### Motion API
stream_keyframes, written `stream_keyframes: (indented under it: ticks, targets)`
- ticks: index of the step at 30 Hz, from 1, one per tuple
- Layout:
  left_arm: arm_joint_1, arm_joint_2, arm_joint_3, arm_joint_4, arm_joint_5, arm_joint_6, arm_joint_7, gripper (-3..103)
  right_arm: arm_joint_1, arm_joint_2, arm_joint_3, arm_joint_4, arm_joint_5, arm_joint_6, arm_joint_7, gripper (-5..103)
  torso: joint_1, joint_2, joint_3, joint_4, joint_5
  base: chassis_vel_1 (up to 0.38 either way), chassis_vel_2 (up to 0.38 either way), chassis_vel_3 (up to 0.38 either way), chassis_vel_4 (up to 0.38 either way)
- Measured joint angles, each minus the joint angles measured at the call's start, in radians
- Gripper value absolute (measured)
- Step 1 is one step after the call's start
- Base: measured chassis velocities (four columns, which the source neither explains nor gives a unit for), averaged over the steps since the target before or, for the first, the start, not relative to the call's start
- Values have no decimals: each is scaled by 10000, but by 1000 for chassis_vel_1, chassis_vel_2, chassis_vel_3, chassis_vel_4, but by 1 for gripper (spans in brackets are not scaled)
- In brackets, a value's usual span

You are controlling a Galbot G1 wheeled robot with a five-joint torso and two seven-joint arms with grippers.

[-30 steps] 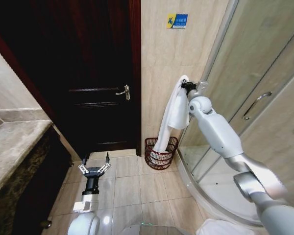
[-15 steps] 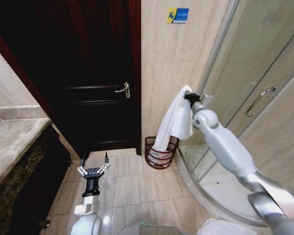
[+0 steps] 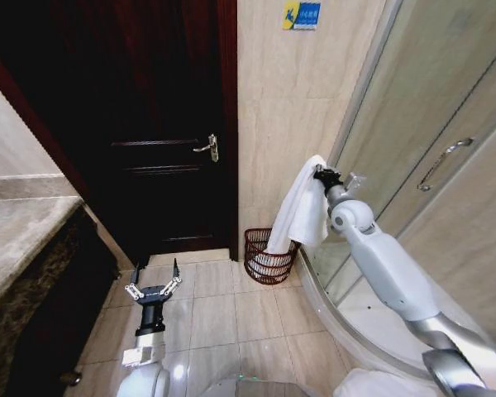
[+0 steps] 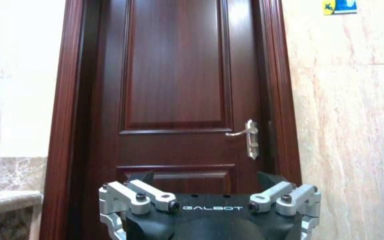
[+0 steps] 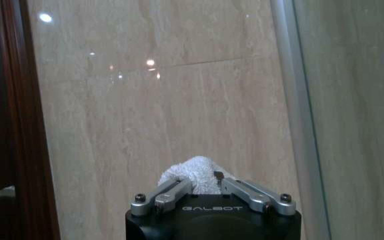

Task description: Discard the used towel into the hamper.

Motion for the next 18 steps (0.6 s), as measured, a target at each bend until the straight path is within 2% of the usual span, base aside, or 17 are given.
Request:
stream_keyframes:
  ticks: [8,18]
  targets:
    - [-130,3,73,148,86,3,60,100,370,16,-139,-171,37,0,100,3,-174,-383,-208,1,0,0,0,0,0]
    - [-346,34,62,431,-239,4,180,100,-24,-153,-61,93,-32,-39,171,3,-395,-886,-491,0,3,0,0,0,0]
